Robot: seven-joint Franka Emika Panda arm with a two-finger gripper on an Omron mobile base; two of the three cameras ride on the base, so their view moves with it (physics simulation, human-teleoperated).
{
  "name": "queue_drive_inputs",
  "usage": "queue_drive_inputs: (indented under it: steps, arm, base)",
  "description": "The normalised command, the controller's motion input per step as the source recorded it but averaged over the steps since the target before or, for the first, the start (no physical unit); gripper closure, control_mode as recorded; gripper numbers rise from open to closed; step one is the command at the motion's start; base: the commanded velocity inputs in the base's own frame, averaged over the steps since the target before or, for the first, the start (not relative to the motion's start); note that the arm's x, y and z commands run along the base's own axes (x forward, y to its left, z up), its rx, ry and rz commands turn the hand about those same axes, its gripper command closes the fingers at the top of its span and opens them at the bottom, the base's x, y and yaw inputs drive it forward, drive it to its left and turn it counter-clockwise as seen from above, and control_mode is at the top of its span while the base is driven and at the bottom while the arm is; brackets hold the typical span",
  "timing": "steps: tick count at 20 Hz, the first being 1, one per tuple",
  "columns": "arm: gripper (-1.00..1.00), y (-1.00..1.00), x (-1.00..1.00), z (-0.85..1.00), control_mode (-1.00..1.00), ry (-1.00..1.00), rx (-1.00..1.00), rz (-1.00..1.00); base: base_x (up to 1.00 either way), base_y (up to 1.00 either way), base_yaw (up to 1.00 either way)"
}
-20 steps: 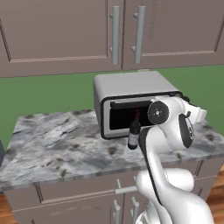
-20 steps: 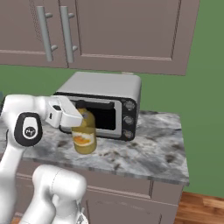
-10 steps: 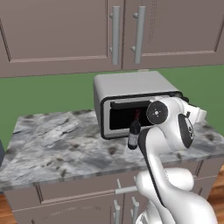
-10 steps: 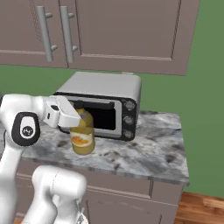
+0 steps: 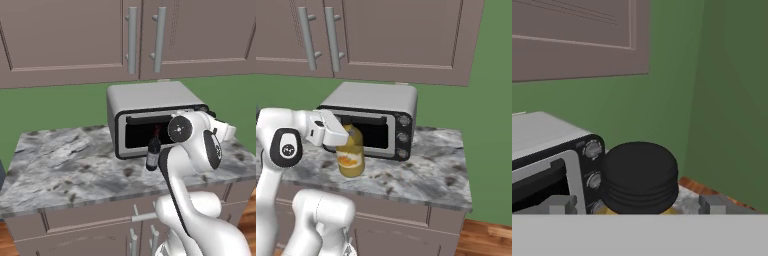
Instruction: There is a wine glass and glass cup on the dining counter. Place the wine bottle next to the wine glass and the juice bottle next to the glass cup.
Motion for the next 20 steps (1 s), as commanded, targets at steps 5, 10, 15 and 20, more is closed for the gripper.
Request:
queue_drive_inputs:
  steps: [5, 10, 15, 20]
  arm:
    - [1.00, 0.00, 0.00, 0.00, 1.00, 0.00, 0.00, 0.00]
    - [1.00, 0.00, 0.00, 0.00, 1.00, 0.00, 0.00, 0.00]
    - [1.00, 0.00, 0.00, 0.00, 1.00, 0.00, 0.00, 0.00]
    - [1.00, 0.00, 0.00, 0.00, 1.00, 0.00, 0.00, 0.00]
  base:
    - [-0.20, 0.02, 0.00]
    - [-0.59, 0.06, 0.00]
    - [-0.70, 0.03, 0.00]
    - [-0.16, 0.12, -0.70]
